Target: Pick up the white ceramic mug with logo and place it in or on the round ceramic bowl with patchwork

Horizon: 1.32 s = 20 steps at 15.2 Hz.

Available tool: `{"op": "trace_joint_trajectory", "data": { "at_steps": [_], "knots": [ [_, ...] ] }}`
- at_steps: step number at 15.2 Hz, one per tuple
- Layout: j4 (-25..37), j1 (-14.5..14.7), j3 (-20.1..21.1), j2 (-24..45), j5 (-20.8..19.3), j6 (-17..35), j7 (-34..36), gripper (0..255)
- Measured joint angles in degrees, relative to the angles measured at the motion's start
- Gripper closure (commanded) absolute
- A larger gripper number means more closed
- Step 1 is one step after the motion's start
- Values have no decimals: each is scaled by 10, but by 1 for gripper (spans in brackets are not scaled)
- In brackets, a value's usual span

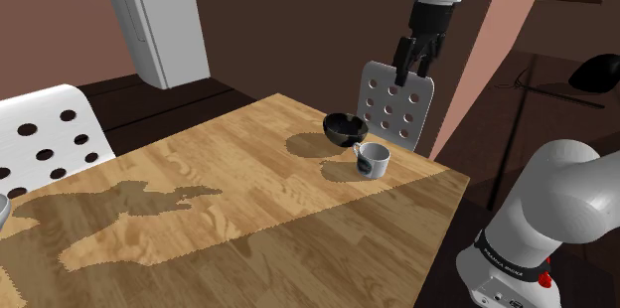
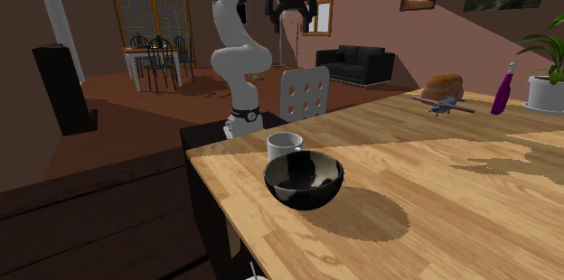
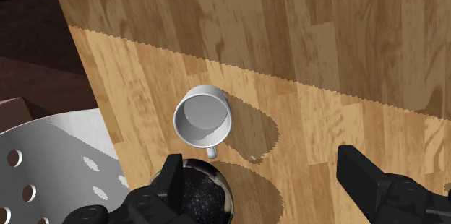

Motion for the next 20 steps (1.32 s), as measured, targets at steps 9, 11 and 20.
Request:
{"op": "trace_joint_trajectory", "data": {
  "at_steps": [9, 11, 20],
  "knots": [
    [-99, -3, 2, 42, -7, 135, -1, 0],
    [-127, -5, 2, 60, -10, 179, -2, 0],
    [-198, -15, 7, 189, -26, 373, 7, 0]
  ]
}}
